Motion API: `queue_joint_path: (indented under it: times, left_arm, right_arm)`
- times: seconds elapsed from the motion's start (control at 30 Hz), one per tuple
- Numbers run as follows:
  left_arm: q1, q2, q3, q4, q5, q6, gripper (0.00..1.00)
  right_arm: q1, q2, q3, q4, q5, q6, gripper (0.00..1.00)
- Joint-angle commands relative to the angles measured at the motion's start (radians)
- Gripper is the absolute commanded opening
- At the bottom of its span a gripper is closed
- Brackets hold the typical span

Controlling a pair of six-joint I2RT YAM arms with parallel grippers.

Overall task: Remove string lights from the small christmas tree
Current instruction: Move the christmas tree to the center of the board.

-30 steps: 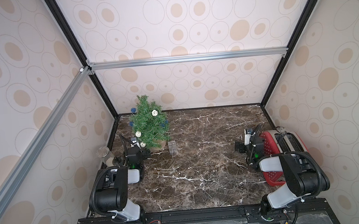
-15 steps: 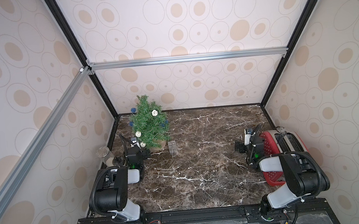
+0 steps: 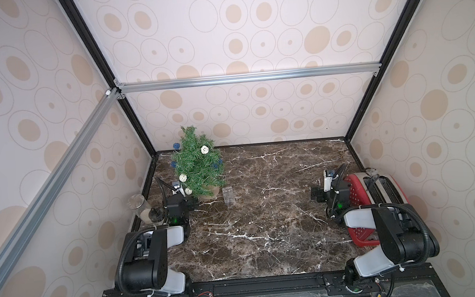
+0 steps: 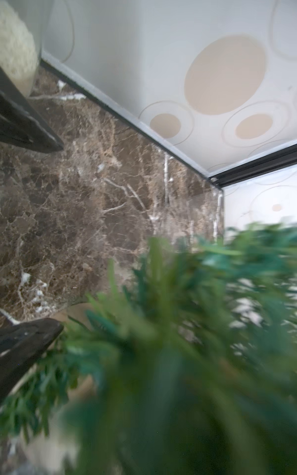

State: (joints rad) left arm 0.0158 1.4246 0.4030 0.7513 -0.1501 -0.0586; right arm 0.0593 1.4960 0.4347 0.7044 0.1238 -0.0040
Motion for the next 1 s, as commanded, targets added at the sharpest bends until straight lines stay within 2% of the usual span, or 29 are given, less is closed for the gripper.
queue_joint_path:
  times: [0.0,0.1,0.23,0.33,0.43,0.53,0.6,0.67,0.73,0.83,0.97]
  left_arm:
    - [0.003,-0.077,0.032,-0.109,0.031,0.008,0.99]
    - [0.003,-0.152,0.041,-0.191,0.024,-0.028,0.99]
    - [0.002,-0.231,0.072,-0.322,-0.058,-0.101,0.99]
    - [0.002,-0.246,0.131,-0.477,-0.095,-0.139,0.99]
    - [0.002,-0.274,0.146,-0.554,-0.052,-0.161,0.99]
    - [0.003,-0.306,0.156,-0.656,-0.049,-0.239,0.99]
    - [0.003,-0.332,0.148,-0.714,-0.029,-0.289,0.99]
    - [0.001,-0.359,0.127,-0.747,-0.021,-0.326,0.99]
    - [-0.004,-0.393,0.109,-0.777,-0.055,-0.361,0.99]
    - [-0.004,-0.444,0.084,-0.801,-0.093,-0.383,0.99]
    - [-0.004,-0.489,0.071,-0.807,-0.121,-0.487,1.0]
  right_arm:
    - [-0.006,-0.06,0.038,-0.081,0.022,0.011,1.0]
    - [-0.006,-0.108,0.055,-0.146,0.096,0.039,1.0]
    - [-0.007,-0.138,0.102,-0.243,0.167,0.075,1.0]
    - [-0.006,-0.134,0.173,-0.358,0.272,0.174,1.0]
    - [-0.006,-0.134,0.211,-0.412,0.296,0.328,1.0]
    - [-0.011,-0.143,0.28,-0.661,0.373,0.681,1.0]
    - [-0.024,-0.133,0.276,-0.616,0.275,0.648,1.0]
    - [-0.023,-0.124,0.267,-0.596,0.248,0.681,1.0]
    - [-0.023,-0.118,0.265,-0.592,0.21,0.694,1.0]
    - [-0.023,-0.097,0.296,-0.609,0.083,0.649,1.0]
    - [-0.023,-0.063,0.337,-0.643,-0.034,0.618,1.0]
